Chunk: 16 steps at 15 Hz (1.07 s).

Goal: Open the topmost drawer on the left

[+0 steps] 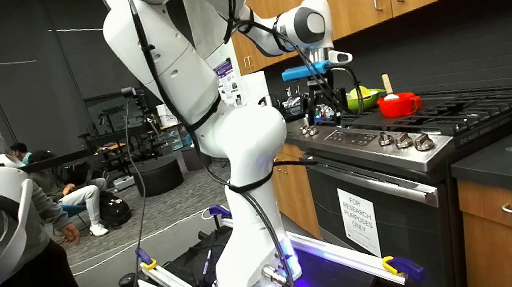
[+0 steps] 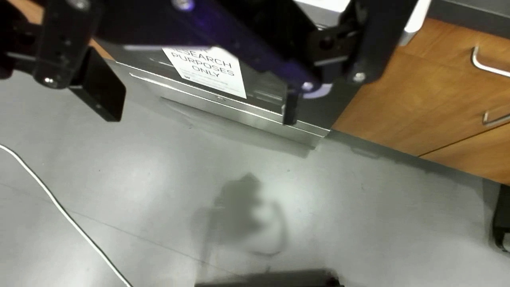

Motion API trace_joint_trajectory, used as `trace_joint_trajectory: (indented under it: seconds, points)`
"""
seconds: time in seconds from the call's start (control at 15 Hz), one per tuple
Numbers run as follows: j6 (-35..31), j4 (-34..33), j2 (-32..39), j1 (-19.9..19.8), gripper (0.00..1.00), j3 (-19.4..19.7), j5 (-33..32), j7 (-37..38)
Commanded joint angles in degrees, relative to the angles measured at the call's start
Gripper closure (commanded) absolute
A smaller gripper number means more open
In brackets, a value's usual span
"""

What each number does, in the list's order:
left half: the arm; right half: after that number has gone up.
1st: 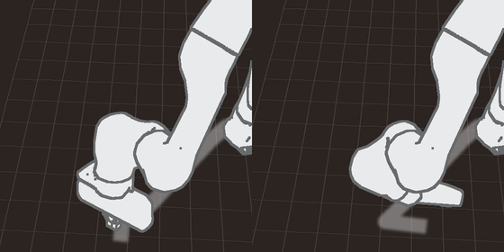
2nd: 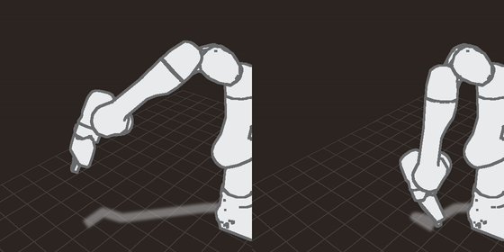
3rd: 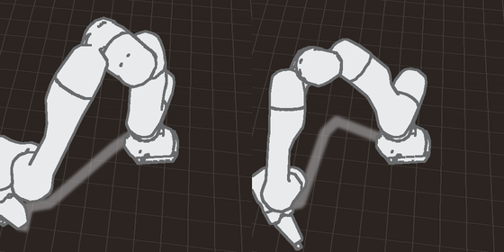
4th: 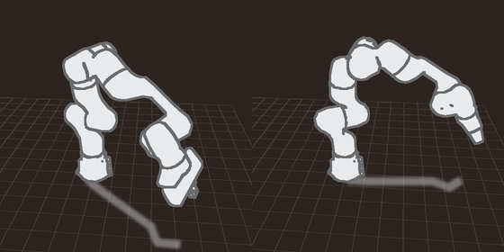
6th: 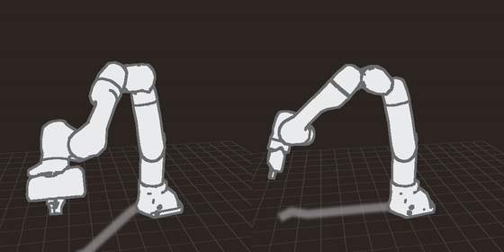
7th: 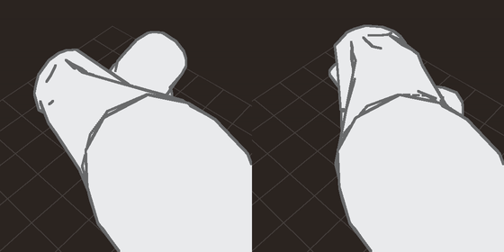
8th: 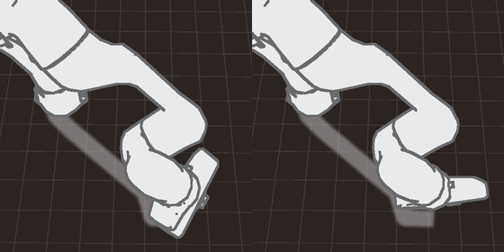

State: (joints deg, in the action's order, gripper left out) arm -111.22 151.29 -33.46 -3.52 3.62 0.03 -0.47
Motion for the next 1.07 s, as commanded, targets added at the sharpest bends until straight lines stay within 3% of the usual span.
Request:
trace_joint_trajectory:
  seconds: [0.0, 0.47, 1.0]
  points:
    - [-3.23, 2.46, 1.90, -2.19, 0.00, 2.89, -0.11, -1.71]
    - [-10.19, 3.30, 12.05, -5.19, 0.00, 8.18, 2.79, -2.37]
    - [-17.27, 0.33, 27.12, -6.65, 0.00, 10.89, 8.57, -4.93]
